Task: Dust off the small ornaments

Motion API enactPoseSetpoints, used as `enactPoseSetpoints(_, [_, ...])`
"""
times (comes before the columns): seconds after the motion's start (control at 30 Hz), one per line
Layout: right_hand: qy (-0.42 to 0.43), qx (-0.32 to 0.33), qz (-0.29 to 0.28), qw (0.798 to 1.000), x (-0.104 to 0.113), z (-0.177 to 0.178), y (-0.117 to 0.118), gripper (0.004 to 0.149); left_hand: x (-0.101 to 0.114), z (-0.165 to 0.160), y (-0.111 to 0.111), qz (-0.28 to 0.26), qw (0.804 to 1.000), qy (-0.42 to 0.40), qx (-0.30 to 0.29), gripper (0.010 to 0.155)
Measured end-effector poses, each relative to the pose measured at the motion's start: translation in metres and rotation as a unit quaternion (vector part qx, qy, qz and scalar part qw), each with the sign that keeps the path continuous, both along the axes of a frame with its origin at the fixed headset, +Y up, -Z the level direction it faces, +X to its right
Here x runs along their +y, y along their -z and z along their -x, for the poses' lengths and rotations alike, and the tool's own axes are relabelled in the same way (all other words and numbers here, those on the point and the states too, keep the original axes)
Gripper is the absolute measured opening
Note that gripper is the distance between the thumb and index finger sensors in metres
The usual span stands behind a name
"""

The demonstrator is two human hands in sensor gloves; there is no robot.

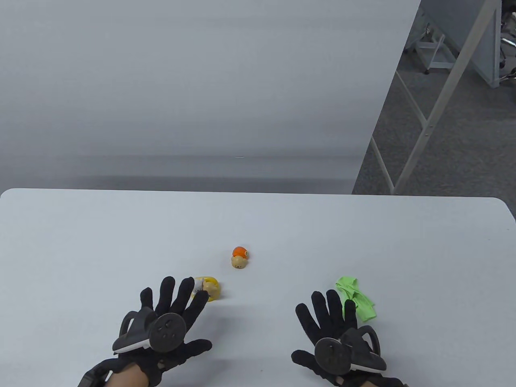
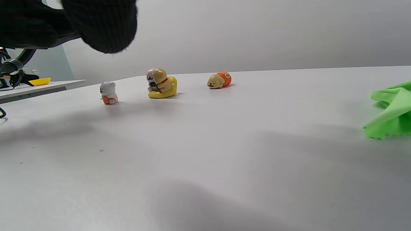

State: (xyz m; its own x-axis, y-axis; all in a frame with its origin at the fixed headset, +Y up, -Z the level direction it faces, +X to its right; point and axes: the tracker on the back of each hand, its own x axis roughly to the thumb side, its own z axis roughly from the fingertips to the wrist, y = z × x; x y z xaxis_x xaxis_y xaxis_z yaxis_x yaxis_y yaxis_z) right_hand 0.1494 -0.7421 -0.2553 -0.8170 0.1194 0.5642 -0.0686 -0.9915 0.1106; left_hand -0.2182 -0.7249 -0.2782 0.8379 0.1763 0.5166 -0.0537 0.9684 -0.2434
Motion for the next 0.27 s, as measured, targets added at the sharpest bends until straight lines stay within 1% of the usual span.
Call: enactPoseSetpoints(0.27, [0.0, 0.0, -0.001, 1.0, -0.0004, 0.0004, 0.0, 0.093, -0.0003, -0.0001, 0.0, 0.003, 1.0, -0.001, 0.0, 0.099])
